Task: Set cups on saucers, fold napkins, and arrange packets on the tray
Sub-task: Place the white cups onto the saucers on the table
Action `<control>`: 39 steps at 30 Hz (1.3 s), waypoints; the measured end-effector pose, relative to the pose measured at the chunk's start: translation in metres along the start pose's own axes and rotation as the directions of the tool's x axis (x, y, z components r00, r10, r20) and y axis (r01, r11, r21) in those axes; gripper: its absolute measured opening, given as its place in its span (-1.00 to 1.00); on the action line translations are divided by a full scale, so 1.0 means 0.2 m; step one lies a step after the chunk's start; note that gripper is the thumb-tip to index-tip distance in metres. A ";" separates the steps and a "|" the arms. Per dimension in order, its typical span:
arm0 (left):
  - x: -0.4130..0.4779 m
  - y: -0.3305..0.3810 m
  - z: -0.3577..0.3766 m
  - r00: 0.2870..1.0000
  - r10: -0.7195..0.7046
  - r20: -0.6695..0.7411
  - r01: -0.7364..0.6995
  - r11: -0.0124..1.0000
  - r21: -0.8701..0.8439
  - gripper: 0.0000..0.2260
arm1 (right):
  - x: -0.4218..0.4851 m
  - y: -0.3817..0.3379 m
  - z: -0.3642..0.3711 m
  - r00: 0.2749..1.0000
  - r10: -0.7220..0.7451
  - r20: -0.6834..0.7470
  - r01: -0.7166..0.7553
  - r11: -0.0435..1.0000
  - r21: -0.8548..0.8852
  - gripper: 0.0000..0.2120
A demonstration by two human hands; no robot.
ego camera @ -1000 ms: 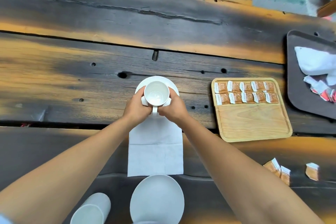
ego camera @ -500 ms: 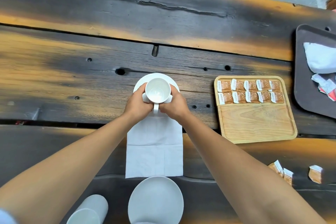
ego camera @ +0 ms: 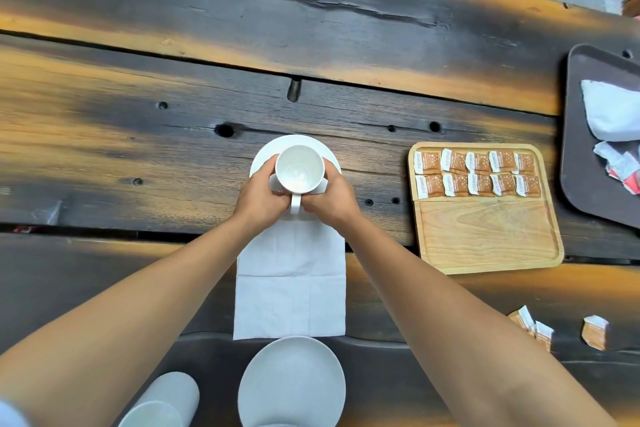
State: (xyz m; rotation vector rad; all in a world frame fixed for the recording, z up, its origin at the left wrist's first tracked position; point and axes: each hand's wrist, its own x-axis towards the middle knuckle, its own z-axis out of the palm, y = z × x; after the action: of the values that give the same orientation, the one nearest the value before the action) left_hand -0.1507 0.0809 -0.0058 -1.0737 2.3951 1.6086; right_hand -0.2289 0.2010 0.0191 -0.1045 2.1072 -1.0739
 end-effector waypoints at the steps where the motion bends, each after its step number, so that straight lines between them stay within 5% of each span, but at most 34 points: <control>1: 0.00 0.00 0.00 1.000 0.001 0.002 -0.001 1.000 0.004 -0.41 | 0.00 0.00 0.00 1.000 0.000 -0.001 0.000 1.000 0.001 -0.26; 9: 0.01 -0.01 0.00 1.000 -0.006 0.016 0.006 1.000 0.003 -0.39 | 0.01 0.02 0.02 1.000 0.006 -0.006 -0.006 1.000 -0.014 -0.23; 14: 0.01 -0.04 -0.01 0.998 -0.054 0.027 0.054 0.999 0.001 -0.22 | 0.02 0.01 0.01 1.000 0.006 0.004 -0.005 0.994 -0.109 0.02; 25: -0.27 -0.01 -0.14 0.995 -0.085 -0.045 0.087 0.995 0.043 -0.44 | -0.30 0.00 -0.03 0.985 -0.075 -0.157 0.040 0.976 -0.214 -0.34; 39: -1.13 0.00 -0.09 0.990 -0.016 -0.142 0.025 0.998 0.057 -0.60 | -0.99 0.20 0.00 0.974 -0.224 0.035 0.224 0.930 -0.291 -0.46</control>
State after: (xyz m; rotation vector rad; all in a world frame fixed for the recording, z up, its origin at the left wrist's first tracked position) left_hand 0.0257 0.1806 0.0964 -1.2369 2.4923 1.4929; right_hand -0.0780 0.3029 0.1078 -0.5009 2.2825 -0.8775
